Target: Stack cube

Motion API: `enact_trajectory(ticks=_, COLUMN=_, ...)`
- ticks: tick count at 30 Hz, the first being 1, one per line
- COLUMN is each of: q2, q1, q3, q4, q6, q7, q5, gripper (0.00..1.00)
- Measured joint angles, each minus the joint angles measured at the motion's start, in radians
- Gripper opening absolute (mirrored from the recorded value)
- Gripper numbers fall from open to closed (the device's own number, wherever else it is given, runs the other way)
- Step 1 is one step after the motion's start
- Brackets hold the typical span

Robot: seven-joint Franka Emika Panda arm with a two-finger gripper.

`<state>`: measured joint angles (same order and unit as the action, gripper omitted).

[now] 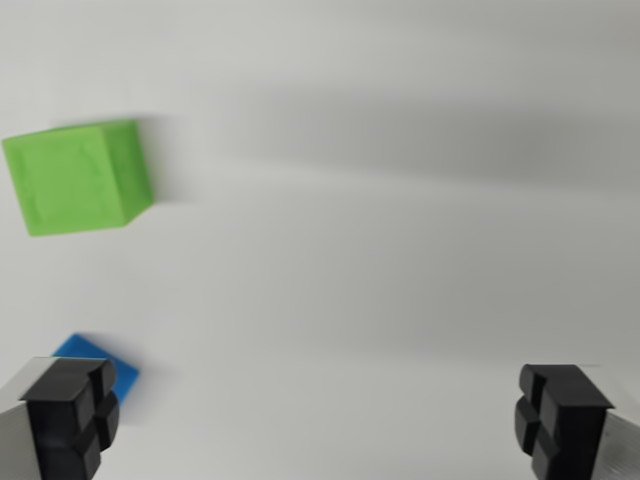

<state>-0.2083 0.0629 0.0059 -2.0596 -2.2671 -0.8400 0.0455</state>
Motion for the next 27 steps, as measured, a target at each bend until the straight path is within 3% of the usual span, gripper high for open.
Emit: enact_trajectory(ticks=27, q2=-0.147, q1=0.082, q3=0.044, q4=-0.006, q6=-0.148, q7=-0.044, q5=0.0, gripper=1.0)
